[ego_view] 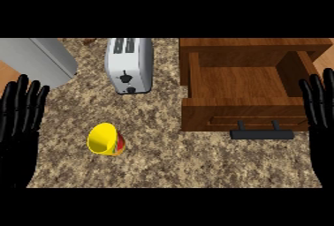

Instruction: Pick up the cup, place it into the drawer and close the drawer

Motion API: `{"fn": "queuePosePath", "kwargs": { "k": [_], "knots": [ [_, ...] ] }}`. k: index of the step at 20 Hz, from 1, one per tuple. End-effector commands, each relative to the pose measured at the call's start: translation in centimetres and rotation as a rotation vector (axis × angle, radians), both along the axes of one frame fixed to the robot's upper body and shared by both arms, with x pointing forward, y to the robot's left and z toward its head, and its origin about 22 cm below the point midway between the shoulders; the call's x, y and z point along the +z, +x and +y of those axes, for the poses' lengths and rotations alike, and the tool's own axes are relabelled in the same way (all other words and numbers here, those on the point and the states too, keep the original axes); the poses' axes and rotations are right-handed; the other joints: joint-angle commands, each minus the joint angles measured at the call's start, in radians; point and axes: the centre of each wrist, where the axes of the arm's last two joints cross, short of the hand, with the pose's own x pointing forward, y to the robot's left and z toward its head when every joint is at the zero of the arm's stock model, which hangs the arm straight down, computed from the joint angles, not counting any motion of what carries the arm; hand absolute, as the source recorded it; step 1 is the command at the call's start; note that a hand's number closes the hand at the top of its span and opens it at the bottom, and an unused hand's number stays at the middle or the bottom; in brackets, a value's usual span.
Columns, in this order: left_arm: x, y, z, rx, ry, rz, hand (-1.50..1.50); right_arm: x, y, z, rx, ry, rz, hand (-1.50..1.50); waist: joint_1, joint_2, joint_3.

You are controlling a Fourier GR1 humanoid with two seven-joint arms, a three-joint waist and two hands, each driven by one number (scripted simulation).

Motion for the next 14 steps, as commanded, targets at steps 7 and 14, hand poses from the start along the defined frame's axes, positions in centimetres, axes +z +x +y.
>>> {"fn": "queuePosePath", "kwargs": {
  "k": [7, 14],
  "knots": [
    [-2.0, -0.2, -2.6, -0.465, -0.188, 0.101, -1.5, -1.0, -0.1, 1.9, 0.163, 0.059, 0.102, -1.5, -0.001, 0.019, -0.026],
    [-1.6, 0.7, 0.0, -0.492, -0.199, 0.126, -1.5, 0.2, 0.1, -0.5, 0.164, 0.049, 0.129, -1.5, -0.005, 0.014, -0.025]
  ]
}}
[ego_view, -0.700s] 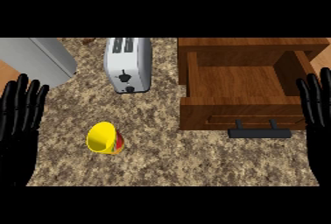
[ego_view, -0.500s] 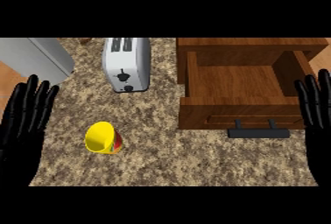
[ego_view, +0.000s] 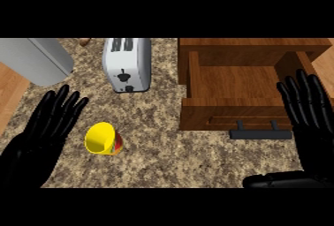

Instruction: Pick up the cup, place it into the drawer and close the drawer

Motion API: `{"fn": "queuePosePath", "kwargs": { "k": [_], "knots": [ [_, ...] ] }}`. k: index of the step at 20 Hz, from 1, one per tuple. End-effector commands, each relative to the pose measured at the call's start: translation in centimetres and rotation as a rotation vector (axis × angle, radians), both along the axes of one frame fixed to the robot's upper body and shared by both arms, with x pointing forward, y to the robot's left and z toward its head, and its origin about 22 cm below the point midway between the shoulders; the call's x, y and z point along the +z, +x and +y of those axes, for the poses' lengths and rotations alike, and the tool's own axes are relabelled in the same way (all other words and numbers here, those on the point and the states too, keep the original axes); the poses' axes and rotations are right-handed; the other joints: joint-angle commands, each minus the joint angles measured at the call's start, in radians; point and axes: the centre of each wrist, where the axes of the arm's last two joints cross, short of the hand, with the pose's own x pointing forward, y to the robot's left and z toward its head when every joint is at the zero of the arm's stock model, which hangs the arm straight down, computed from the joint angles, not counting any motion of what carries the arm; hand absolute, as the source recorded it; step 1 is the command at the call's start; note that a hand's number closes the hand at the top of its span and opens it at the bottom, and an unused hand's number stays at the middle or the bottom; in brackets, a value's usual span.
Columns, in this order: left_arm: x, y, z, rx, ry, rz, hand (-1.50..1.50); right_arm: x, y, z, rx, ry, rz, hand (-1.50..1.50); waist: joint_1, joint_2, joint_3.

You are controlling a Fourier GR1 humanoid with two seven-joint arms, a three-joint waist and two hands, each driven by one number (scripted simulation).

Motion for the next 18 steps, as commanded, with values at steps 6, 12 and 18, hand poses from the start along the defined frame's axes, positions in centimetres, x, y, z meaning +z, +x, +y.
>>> {"fn": "queuePosePath", "kwargs": {
  "k": [6, 12, 18],
  "knots": [
    [-0.4, 2.2, 0.3, -0.025, -0.04, 0.025, -1.5, 0.6, 2.3, 0.0, 0.006, 0.02, 0.012, -1.5, 0.0, 0.0, 0.0],
    [-0.5, 1.5, -1.0, -0.005, -0.017, 0.047, -1.5, 0.2, 0.2, 0.7, -0.007, -0.006, 0.015, -1.5, -0.002, -0.001, 0.0],
    [-1.4, -0.7, 0.1, 0.014, -0.014, 0.078, -1.5, -0.1, 2.0, 1.1, -0.003, -0.003, -0.008, -1.5, 0.003, -0.001, 0.0]
  ]
}}
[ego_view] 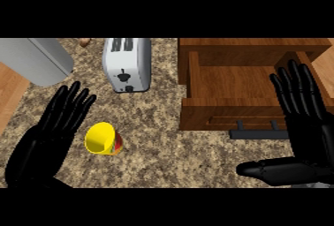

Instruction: Pick up the cup, place it into the drawer and close the drawer

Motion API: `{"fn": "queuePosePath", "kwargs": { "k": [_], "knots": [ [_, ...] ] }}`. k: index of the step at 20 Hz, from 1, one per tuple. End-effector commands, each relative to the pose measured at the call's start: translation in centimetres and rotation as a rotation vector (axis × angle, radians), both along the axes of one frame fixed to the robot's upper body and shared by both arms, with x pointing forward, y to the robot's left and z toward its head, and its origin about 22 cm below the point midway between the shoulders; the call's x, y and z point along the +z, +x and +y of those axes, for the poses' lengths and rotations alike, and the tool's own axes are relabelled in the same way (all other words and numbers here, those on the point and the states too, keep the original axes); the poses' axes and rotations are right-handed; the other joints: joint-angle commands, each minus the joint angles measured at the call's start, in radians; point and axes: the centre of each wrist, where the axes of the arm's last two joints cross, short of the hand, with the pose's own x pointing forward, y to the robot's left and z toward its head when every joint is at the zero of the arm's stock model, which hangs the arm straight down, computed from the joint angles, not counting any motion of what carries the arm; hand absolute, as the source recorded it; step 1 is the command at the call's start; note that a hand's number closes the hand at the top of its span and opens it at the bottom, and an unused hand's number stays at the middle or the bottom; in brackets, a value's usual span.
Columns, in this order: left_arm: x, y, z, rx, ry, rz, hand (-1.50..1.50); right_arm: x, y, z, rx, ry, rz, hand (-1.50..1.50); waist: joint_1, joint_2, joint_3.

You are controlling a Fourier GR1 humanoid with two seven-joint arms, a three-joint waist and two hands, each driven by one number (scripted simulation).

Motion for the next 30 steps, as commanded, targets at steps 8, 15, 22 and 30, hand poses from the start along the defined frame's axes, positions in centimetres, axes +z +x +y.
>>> {"fn": "queuePosePath", "kwargs": {
  "k": [8, 15, 22, 30],
  "knots": [
    [-4.0, -0.4, 2.3, 0.043, 0.056, 0.082, -1.5, -0.6, 0.0, -0.3, 0.007, 0.002, -0.02, -1.5, 0.001, 0.001, 0.0],
    [-8.2, 0.5, 2.0, 0.103, 0.098, 0.12, -1.5, 2.1, -0.7, -0.9, 0.006, -0.004, -0.01, -1.5, -0.002, 0.0, 0.0],
    [-10.9, -0.4, 5.0, 0.143, 0.129, 0.162, -1.5, 0.9, -2.1, -0.2, 0.019, 0.004, 0.002, -1.5, -0.002, 0.0, 0.0],
    [-14.3, 0.7, 6.7, 0.128, 0.134, 0.188, -1.5, 1.7, -1.4, -1.4, 0.008, -0.001, -0.007, -1.5, -0.001, 0.0, 0.0]
  ]
}}
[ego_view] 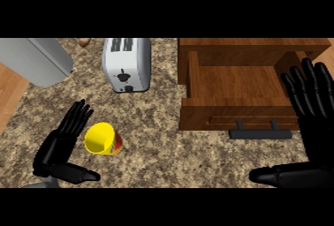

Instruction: Pick up the cup, place it into the drawer and close the drawer

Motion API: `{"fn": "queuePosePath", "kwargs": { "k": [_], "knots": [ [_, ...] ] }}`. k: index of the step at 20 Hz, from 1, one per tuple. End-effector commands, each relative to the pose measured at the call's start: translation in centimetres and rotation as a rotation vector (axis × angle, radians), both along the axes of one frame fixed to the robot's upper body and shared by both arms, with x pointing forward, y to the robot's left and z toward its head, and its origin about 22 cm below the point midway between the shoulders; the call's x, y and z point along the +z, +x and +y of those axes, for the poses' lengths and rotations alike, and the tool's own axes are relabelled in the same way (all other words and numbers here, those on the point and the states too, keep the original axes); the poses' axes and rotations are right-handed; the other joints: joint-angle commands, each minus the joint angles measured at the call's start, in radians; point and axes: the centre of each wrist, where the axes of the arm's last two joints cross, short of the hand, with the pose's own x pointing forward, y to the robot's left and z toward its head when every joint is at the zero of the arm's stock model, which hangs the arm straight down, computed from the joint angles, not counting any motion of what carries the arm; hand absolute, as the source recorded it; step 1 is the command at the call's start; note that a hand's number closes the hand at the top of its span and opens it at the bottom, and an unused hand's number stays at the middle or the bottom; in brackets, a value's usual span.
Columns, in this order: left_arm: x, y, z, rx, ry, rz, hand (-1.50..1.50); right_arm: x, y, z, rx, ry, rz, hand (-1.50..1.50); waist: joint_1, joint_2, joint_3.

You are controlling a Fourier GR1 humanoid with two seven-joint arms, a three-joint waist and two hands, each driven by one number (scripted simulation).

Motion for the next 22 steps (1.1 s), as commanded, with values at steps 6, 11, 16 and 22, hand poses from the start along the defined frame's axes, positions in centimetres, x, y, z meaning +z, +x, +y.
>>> {"fn": "queuePosePath", "kwargs": {
  "k": [6, 11, 16, 22],
  "knots": [
    [-3.5, 1.6, -0.7, 0.009, 0.021, 0.037, -1.5, -0.9, -0.8, 0.8, 0.015, -0.01, -0.016, -1.5, -0.001, 0.0, 0.0],
    [-6.2, 0.7, 1.5, 0.04, -0.008, 0.027, -1.5, 0.5, -0.6, 0.2, 0.009, 0.008, 0.025, -1.5, -0.001, 0.0, 0.0],
    [-6.4, 0.0, -0.2, 0.047, -0.01, 0.033, -1.5, 0.4, -0.5, 0.4, 0.004, -0.013, 0.027, -1.5, 0.002, -0.001, 0.0],
    [-9.2, 1.2, 1.7, 0.061, 0.024, 0.053, -1.5, 0.4, 0.2, 1.0, 0.027, 0.006, -0.009, -1.5, -0.007, 0.002, -0.001]
  ]
}}
